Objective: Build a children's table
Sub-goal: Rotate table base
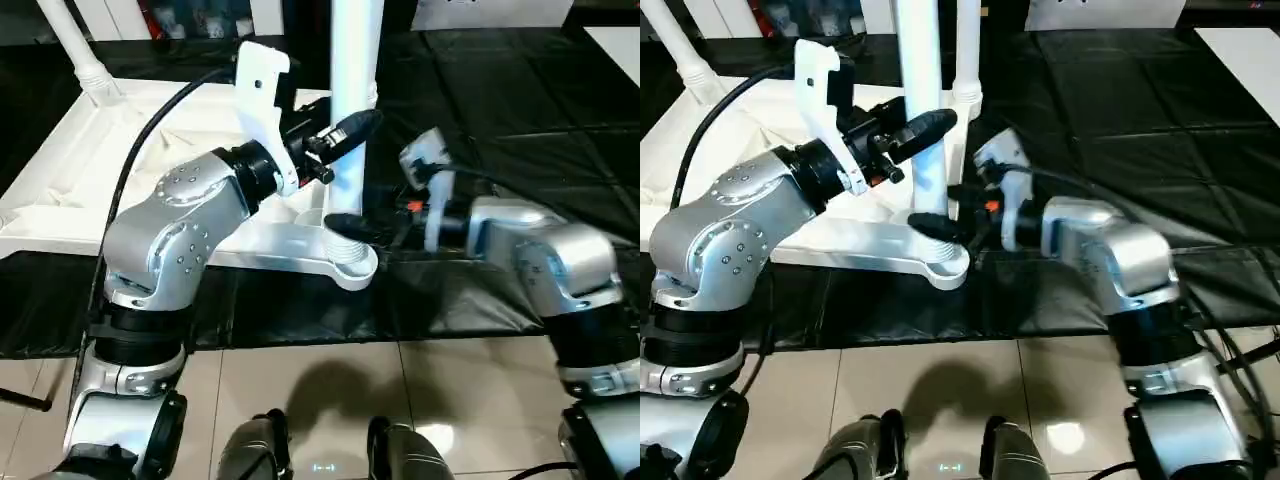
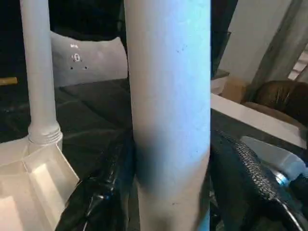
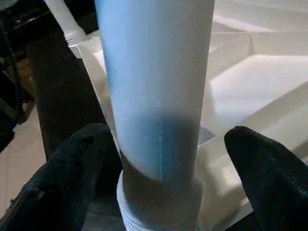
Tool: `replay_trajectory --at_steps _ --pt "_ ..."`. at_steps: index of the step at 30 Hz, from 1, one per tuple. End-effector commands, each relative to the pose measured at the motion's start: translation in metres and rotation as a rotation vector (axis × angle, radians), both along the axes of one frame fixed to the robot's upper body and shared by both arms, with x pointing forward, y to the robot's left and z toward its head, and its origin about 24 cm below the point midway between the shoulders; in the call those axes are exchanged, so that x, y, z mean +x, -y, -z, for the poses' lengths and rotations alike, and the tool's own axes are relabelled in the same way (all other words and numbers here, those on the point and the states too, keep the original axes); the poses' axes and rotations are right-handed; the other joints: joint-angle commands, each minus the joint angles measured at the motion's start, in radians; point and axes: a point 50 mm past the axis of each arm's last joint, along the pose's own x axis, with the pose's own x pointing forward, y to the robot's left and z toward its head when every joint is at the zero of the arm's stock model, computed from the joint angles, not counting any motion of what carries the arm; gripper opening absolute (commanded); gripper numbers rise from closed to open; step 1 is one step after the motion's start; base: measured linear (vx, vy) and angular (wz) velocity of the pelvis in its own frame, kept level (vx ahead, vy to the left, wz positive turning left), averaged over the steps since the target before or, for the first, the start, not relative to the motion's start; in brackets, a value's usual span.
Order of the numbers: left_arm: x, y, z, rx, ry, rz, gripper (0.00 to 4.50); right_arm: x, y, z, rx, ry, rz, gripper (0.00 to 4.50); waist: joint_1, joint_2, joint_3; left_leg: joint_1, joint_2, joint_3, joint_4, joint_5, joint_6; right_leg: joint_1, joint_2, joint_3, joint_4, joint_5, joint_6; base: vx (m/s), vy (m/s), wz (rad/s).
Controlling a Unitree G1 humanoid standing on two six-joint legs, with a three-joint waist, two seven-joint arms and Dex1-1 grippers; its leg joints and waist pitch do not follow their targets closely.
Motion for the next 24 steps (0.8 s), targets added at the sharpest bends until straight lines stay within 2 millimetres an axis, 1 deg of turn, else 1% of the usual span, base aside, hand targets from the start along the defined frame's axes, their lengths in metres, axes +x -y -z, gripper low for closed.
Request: replay_trajectory --at_steps 1,2,3,4,6,7,8,9,10,12,13,16,17,20,21,22,23,24 --pt "-0.0035 0.0036 -0.0089 0.013 0.052 0.016 2.26 0.002 -0.0037 -0.0053 0.004 0.002 -0.005 4.31 0.003 -0.023 -0.128 0.038 0.049 -0.03 -0.053 -0.118 0.062 0.063 -0.076 0.041 -0.06 -0.267 -0.204 0.0 0.0 0.0" --pt "-0.0038 0.0039 -0.009 0.012 0.052 0.017 2.26 0.0028 -0.0041 -0.0056 0.013 -0.002 0.001 4.31 0.003 -0.022 -0.13 0.038 0.049 -0.03 -0.052 -0.116 0.063 0.063 -0.077 0.042 -0.059 -0.264 -0.205 0.0 0.0 0.0" --pt "-0.004 0.0041 -0.009 0.01 0.051 0.017 2.26 0.0035 -0.0044 -0.0056 0.019 -0.004 0.006 4.31 0.003 -0.021 -0.129 0.038 0.049 -0.03 -0.052 -0.119 0.064 0.062 -0.077 0.042 -0.059 -0.267 -0.207 0.0 0.0 0.0" --pt "-0.0041 0.0043 -0.0089 0.009 0.051 0.018 2.26 0.0041 -0.0047 -0.0056 0.022 -0.005 0.008 4.16 0.003 -0.021 -0.129 0.038 0.049 -0.029 -0.052 -0.122 0.062 0.062 -0.078 0.042 -0.06 -0.267 -0.207 0.0 0.0 0.0" --pt "-0.0045 0.0046 -0.0086 0.009 0.051 0.017 2.26 0.0048 -0.0052 -0.0051 0.03 -0.008 0.014 4.16 0.003 -0.02 -0.13 0.038 0.049 -0.029 -0.052 -0.121 0.06 0.062 -0.077 0.042 -0.059 -0.261 -0.211 0.0 0.0 0.0" --pt "-0.0047 0.0047 -0.0083 0.008 0.05 0.017 2.26 0.005 -0.0054 -0.0046 0.031 -0.009 0.015 4.04 0.003 -0.02 -0.131 0.039 0.05 -0.03 -0.052 -0.123 0.059 0.062 -0.076 0.042 -0.059 -0.257 -0.213 0.0 0.0 0.0" --pt "-0.0047 0.0048 -0.0078 0.008 0.05 0.017 2.26 0.005 -0.0057 -0.0041 0.033 -0.01 0.015 4.04 0.003 -0.021 -0.13 0.039 0.05 -0.03 -0.053 -0.125 0.058 0.062 -0.076 0.041 -0.059 -0.257 -0.213 0.0 0.0 0.0" --pt "-0.0049 0.0047 -0.0073 0.007 0.049 0.016 2.26 0.0046 -0.0061 -0.0032 0.038 -0.015 0.015 3.79 0.003 -0.021 -0.131 0.039 0.05 -0.03 -0.053 -0.129 0.056 0.063 -0.076 0.041 -0.058 -0.259 -0.212 0.0 0.0 0.0" --pt "-0.005 0.0046 -0.007 0.005 0.047 0.014 2.26 0.0044 -0.0065 -0.0026 0.043 -0.019 0.014 3.79 0.003 -0.022 -0.13 0.039 0.05 -0.03 -0.053 -0.128 0.055 0.063 -0.076 0.042 -0.058 -0.255 -0.212 0.0 0.0 0.0" --pt "-0.005 0.0043 -0.0071 0.002 0.047 0.011 2.26 0.0044 -0.007 -0.0017 0.056 -0.03 0.019 3.54 0.003 -0.022 -0.13 0.039 0.05 -0.03 -0.053 -0.129 0.056 0.062 -0.077 0.042 -0.059 -0.257 -0.213 0.0 0.0 0.0" --pt "-0.005 0.0041 -0.0072 -0.001 0.047 0.009 2.26 0.0045 -0.0075 -0.0012 0.066 -0.036 0.021 3.54 0.003 -0.022 -0.13 0.039 0.05 -0.03 -0.053 -0.13 0.055 0.062 -0.078 0.042 -0.059 -0.261 -0.213 0.0 0.0 0.0" --pt "-0.0052 0.004 -0.0076 -0.003 0.048 0.01 2.26 0.0049 -0.0087 0.0003 0.086 -0.05 0.023 3.19 0.003 -0.021 -0.131 0.039 0.05 -0.03 -0.052 -0.125 0.056 0.062 -0.077 0.042 -0.058 -0.255 -0.214 0.0 0.0 0.0" --pt "-0.0052 0.004 -0.0076 -0.003 0.048 0.01 2.26 0.0049 -0.0087 0.0003 0.086 -0.05 0.023 3.19 0.003 -0.022 -0.129 0.039 0.05 -0.029 -0.053 -0.127 0.056 0.062 -0.077 0.043 -0.059 -0.255 -0.214 0.0 0.0 0.0" --pt "-0.0054 0.0035 -0.008 -0.004 0.049 0.009 2.26 0.0043 -0.0095 0.0019 0.088 -0.059 0.018 2.85 0.003 -0.022 -0.129 0.038 0.049 -0.03 -0.053 -0.133 0.053 0.063 -0.077 0.042 -0.06 -0.268 -0.209 0.0 0.0 0.0" --pt "-0.0051 0.003 -0.0082 -0.003 0.05 0.006 2.26 0.004 -0.0097 0.0026 0.09 -0.068 0.015 2.85 0.003 -0.022 -0.129 0.039 0.049 -0.03 -0.053 -0.132 0.051 0.062 -0.077 0.042 -0.06 -0.269 -0.208 0.0 0.0 0.0" --pt "-0.0053 0.0029 -0.0082 -0.003 0.05 0.006 2.26 0.0039 -0.0098 0.003 0.09 -0.071 0.014 2.61 0.003 -0.022 -0.129 0.039 0.05 -0.03 -0.053 -0.132 0.05 0.062 -0.076 0.042 -0.06 -0.271 -0.206 0.0 0.0 0.0" --pt "-0.0055 0.0029 -0.0081 -0.003 0.051 0.007 2.26 0.0037 -0.0099 0.0034 0.09 -0.072 0.013 2.61 0.003 -0.022 -0.128 0.039 0.05 -0.03 -0.054 -0.134 0.05 0.061 -0.076 0.042 -0.06 -0.272 -0.205 0.0 0.0 0.0" --pt "-0.0056 0.003 -0.0081 -0.004 0.05 0.006 2.26 0.0033 -0.0101 0.0043 0.093 -0.083 0.01 2.47 0.002 -0.022 -0.129 0.039 0.049 -0.03 -0.054 -0.133 0.049 0.062 -0.076 0.042 -0.06 -0.272 -0.205 0.0 0.0 0.0"
